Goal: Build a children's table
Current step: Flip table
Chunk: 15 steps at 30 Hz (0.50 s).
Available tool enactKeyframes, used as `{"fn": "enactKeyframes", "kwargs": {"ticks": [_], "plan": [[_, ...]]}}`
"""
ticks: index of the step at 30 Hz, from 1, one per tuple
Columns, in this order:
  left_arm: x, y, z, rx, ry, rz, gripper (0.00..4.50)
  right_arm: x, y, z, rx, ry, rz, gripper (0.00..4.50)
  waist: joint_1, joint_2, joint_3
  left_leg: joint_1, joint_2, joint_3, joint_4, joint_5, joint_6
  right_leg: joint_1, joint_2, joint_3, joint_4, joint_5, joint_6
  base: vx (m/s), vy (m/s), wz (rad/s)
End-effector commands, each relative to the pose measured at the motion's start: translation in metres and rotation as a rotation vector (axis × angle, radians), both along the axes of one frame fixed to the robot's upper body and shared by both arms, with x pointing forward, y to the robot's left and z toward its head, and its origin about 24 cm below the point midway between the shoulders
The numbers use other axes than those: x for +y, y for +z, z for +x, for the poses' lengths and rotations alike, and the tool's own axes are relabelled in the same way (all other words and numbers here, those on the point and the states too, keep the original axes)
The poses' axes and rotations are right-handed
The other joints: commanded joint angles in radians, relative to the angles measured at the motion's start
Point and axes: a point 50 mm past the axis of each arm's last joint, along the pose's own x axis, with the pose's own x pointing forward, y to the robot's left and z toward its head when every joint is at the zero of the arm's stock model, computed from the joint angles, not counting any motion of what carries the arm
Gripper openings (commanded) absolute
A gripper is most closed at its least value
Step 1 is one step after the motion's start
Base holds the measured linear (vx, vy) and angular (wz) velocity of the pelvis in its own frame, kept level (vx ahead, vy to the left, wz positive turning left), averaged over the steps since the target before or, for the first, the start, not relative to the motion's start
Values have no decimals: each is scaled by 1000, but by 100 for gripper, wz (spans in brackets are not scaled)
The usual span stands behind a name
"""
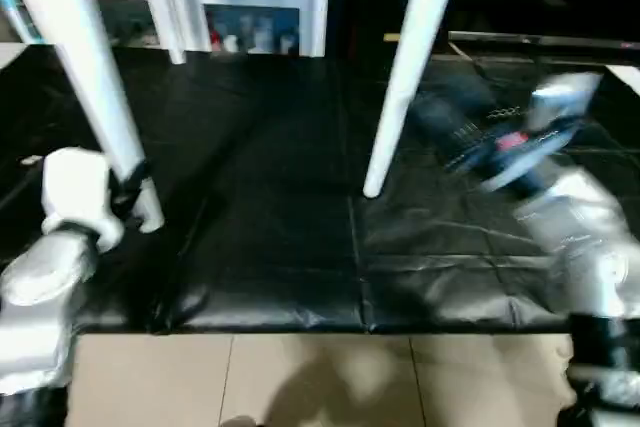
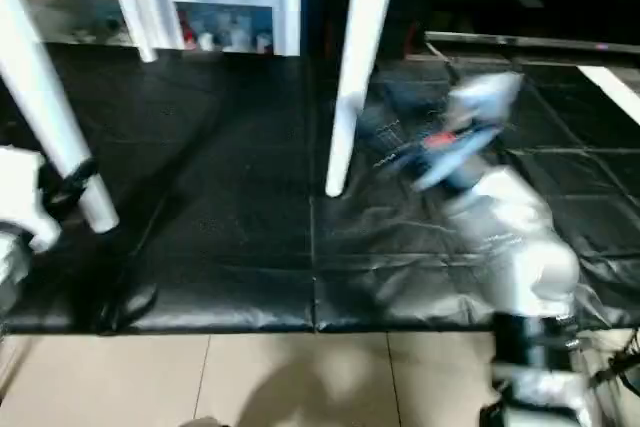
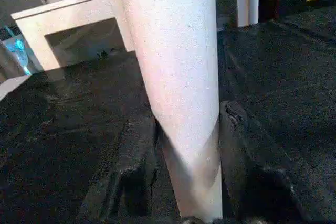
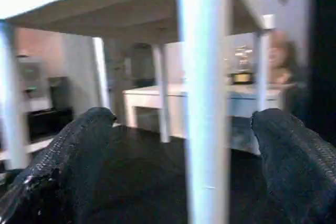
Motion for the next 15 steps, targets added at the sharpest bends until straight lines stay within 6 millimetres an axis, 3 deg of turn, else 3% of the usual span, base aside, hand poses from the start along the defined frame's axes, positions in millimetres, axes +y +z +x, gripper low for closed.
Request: {"fn": "enactKeyframes", "kwargs": {"ticks": [1,3,5,7,12,13,15], "plan": [[5,-6,-7,46,-6,49,154,-4,0,6,1,-36,-14,450,2,4,-56,18,35,-14,-79,-241,-5,44,-70,54,-77,-242,-133,0,0,0],[5,-8,-8,50,-6,51,154,-4,-2,8,5,-29,-23,450,-1,5,-55,16,35,-15,-79,-242,-2,44,-69,54,-78,-247,-134,0,0,0],[7,-10,-12,59,-24,58,154,8,-7,12,16,85,-53,450,-4,2,-55,15,36,-16,-78,-242,9,45,-68,54,-75,-230,-143,0,0,0],[7,-11,-14,64,-31,62,154,14,-11,19,28,119,-72,450,-6,5,-57,21,38,-14,-77,-244,12,41,-67,54,-74,-216,-157,0,0,0],[7,-12,-14,70,-53,75,154,25,-13,51,70,107,-73,450,-9,8,-59,23,38,-12,-73,-243,7,39,-68,54,-66,-174,-208,0,0,0],[6,-12,-15,72,-59,78,154,27,-14,58,85,73,-88,450,-5,3,-59,22,40,-12,-73,-226,10,41,-69,54,-62,-150,-211,0,0,0],[4,-12,-16,74,-71,82,154,28,-15,70,116,-11,-119,450,-1,4,-61,23,38,-11,-72,-205,6,40,-68,52,-57,-131,-228,0,0,0]]}}
